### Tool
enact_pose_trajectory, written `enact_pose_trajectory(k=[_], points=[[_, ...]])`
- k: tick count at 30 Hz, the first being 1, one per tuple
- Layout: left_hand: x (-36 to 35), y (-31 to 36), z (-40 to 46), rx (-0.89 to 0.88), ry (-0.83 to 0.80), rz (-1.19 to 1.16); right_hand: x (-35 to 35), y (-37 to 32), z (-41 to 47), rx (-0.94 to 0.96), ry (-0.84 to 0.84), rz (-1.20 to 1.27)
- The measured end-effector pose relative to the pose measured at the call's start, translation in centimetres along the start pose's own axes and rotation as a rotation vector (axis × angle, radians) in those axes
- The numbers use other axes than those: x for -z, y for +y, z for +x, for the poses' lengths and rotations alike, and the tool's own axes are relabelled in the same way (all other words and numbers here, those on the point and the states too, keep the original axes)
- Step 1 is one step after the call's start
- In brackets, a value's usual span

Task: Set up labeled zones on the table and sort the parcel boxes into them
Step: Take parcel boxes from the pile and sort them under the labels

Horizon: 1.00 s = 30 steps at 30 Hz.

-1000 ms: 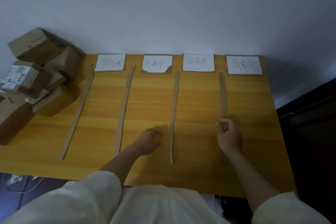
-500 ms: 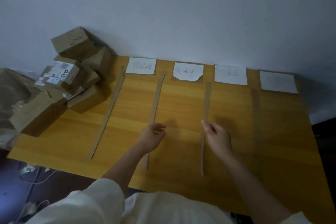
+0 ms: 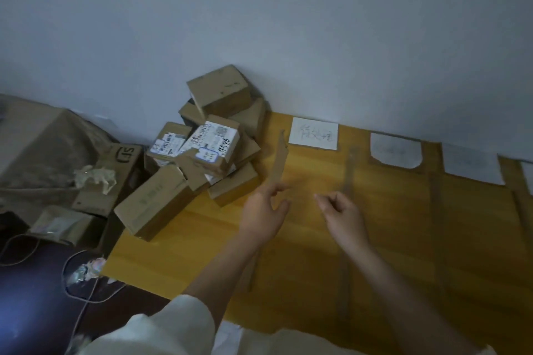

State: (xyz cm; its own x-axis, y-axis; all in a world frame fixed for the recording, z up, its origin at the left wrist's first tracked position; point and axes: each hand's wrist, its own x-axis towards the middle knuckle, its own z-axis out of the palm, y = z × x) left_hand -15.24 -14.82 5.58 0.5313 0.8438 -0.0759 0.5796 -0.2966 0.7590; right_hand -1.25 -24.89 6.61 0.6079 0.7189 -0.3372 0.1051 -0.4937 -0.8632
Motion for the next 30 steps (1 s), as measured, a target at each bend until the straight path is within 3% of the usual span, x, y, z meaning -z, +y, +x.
enact_pose_trajectory(k=[4, 8, 16, 20, 30], points=[[6.0, -1.9, 0.9, -0.12, 0.277, -0.1, -5.8, -3.2, 1.6, 0.009, -0.077, -0.047], [10.4, -3.7, 2.0, -0.04, 0.522, -0.123, -10.7, -6.1, 3.4, -0.012, -0.131, -0.002], [12.3, -8.1, 3.3, 0.196, 0.352, -0.094, -14.5, -12.3, 7.9, -0.044, -0.129, -0.079], [11.9, -9.4, 3.9, 0.237, 0.272, -0.147, -15.1, -14.2, 8.7, -0.058, -0.138, -0.149], [10.6, -8.9, 4.3, 0.273, 0.248, -0.16, -15.6, -14.6, 9.3, -0.019, -0.177, -0.156]])
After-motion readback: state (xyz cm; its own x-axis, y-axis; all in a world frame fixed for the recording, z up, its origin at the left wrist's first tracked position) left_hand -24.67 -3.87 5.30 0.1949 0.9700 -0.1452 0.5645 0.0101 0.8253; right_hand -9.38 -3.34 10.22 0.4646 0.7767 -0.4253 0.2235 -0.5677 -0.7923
